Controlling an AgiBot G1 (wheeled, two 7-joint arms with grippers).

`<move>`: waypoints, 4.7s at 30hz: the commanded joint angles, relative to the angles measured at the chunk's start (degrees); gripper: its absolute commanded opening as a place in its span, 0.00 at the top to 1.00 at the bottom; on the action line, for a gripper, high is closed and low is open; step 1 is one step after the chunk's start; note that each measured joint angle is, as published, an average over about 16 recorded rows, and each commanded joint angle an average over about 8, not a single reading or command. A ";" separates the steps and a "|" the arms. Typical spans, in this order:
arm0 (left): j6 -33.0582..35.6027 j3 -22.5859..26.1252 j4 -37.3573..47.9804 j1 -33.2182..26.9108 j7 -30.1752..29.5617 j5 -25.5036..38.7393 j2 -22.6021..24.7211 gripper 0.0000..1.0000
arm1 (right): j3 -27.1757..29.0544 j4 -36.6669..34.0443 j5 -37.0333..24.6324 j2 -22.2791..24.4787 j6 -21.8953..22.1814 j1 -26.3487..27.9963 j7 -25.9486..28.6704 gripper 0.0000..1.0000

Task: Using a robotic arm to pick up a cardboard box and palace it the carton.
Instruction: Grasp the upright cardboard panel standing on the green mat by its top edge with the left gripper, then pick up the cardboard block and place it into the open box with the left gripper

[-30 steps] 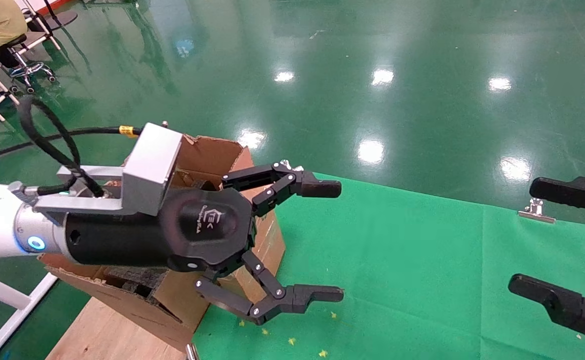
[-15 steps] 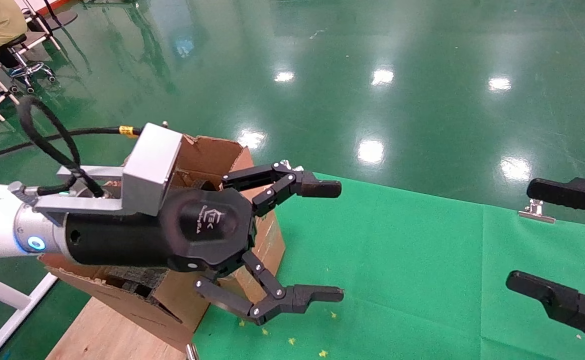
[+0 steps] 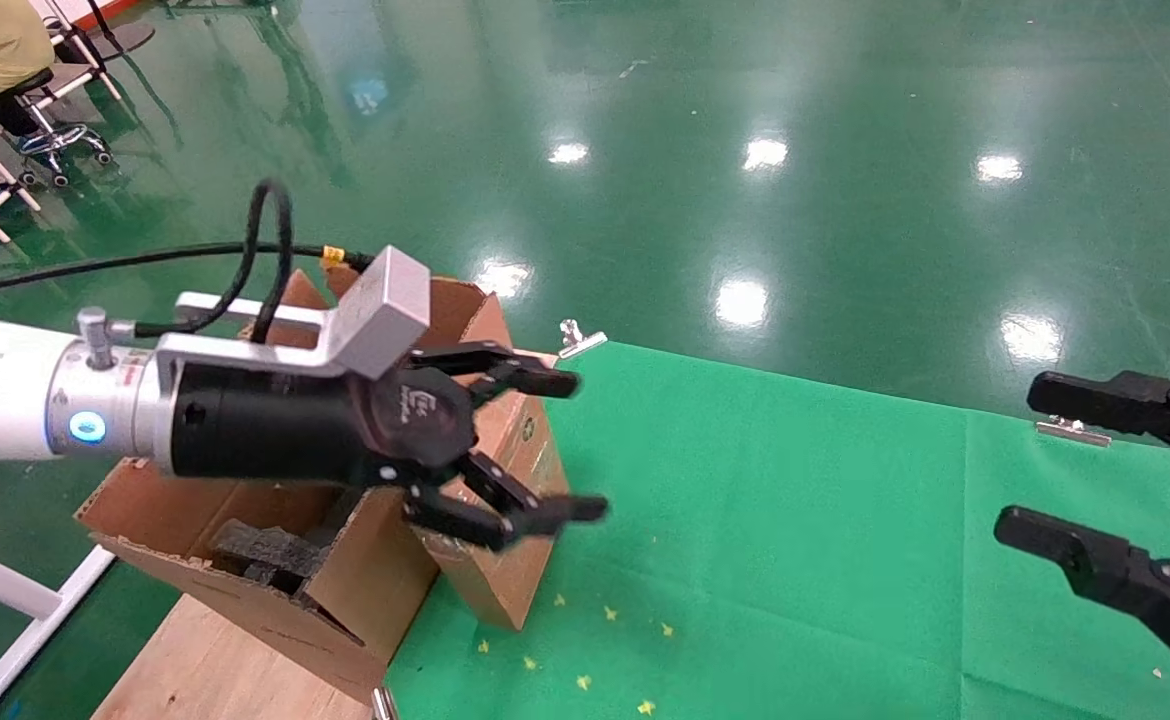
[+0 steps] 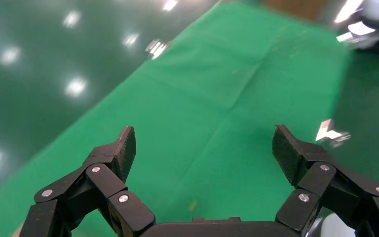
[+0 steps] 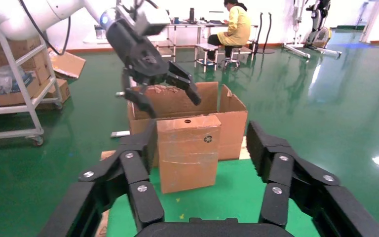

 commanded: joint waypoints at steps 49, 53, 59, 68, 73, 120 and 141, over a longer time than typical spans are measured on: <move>9.29 19.56 4.49 -22.03 -50.63 40.11 12.04 0.06 | 0.00 -0.01 0.00 0.01 0.02 -0.01 -0.01 0.00; 9.65 20.40 4.52 -22.43 -50.82 40.98 12.53 0.54 | 0.01 -0.02 0.00 0.01 0.03 -0.02 -0.01 0.00; 9.83 20.80 4.53 -22.67 -50.91 41.38 12.74 1.00 | 0.01 -0.03 0.01 0.01 0.04 -0.03 -0.01 0.00; 9.75 20.52 4.50 -22.54 -50.84 41.08 12.58 1.00 | 0.01 -0.03 0.01 0.01 0.04 -0.03 -0.01 0.00; 9.68 20.41 4.49 -22.45 -50.81 40.97 12.51 1.00 | 0.01 -0.03 0.01 0.01 0.04 -0.03 -0.01 0.00; 5.95 11.60 30.37 -45.42 -27.43 42.72 0.74 1.00 | 0.01 -0.03 0.01 0.01 0.04 -0.03 -0.01 0.00; -3.31 14.87 61.67 -44.17 -3.35 48.56 1.53 1.00 | 0.01 -0.03 0.01 0.01 0.04 -0.03 -0.01 0.00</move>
